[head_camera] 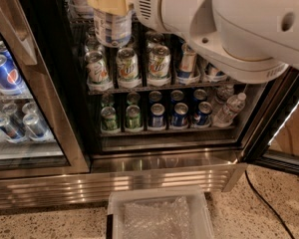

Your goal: Pick blue plastic bottle from top shelf of fridge

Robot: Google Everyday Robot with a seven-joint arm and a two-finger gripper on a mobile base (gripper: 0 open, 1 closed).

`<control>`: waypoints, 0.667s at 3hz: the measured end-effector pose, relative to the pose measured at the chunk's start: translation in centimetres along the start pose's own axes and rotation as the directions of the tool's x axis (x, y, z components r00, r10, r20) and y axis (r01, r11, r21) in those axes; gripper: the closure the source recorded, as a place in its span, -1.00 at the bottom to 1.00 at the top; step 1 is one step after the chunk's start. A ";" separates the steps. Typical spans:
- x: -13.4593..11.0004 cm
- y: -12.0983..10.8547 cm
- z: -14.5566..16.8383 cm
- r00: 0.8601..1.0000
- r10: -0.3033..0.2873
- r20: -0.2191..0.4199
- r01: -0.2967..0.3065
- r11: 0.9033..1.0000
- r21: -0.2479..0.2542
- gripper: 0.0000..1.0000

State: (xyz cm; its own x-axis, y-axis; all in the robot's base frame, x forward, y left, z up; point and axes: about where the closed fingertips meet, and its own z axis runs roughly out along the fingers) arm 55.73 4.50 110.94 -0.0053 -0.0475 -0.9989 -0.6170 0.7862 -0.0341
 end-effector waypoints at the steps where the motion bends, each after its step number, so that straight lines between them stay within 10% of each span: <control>1: 1.1 1.0 -1.0 0.999 0.042 -0.027 -0.043 0.998 -0.040 1.00; 2: 2.5 1.8 -2.3 0.995 0.079 -0.056 -0.083 0.994 -0.067 1.00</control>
Offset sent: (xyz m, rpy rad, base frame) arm -0.0521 -0.0138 -0.0602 0.0558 0.1586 0.0931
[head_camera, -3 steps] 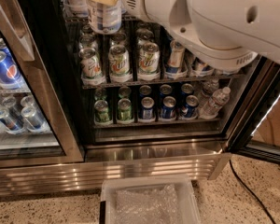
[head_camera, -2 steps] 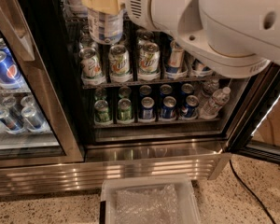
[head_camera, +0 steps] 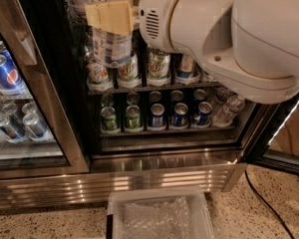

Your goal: Pick blue plastic bottle from top shelf of fridge

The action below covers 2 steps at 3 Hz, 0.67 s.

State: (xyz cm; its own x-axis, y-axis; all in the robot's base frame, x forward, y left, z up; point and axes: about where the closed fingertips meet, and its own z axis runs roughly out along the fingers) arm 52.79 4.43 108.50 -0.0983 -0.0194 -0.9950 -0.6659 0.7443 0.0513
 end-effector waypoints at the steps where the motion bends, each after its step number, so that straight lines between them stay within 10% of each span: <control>1: 2.0 0.5 -1.2 0.999 0.037 -0.033 -0.037 0.999 -0.007 1.00; 2: 3.7 0.7 -2.1 0.996 0.064 -0.061 -0.065 0.998 -0.007 1.00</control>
Offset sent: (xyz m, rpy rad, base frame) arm -0.0359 -0.0235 -0.0659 0.0158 0.1492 0.0000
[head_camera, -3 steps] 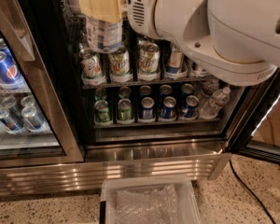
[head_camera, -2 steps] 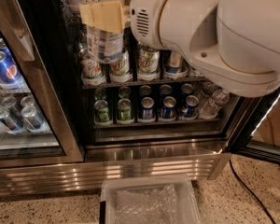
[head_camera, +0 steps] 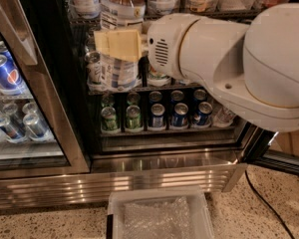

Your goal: Pick blue plastic bottle from top shelf of fridge

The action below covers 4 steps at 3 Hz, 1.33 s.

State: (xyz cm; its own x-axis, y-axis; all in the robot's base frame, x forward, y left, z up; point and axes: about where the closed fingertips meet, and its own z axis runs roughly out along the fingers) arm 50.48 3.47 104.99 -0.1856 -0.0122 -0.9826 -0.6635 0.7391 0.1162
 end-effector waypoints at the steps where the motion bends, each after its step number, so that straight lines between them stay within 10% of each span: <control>1: 1.6 -0.1 -0.9 0.999 0.027 -0.026 -0.027 1.000 0.002 1.00; 4: 4.5 -0.5 -2.2 0.994 0.081 -0.070 -0.081 0.997 0.012 1.00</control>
Offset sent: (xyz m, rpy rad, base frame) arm -0.0185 -0.0255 -0.0460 0.0223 0.1150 -0.0162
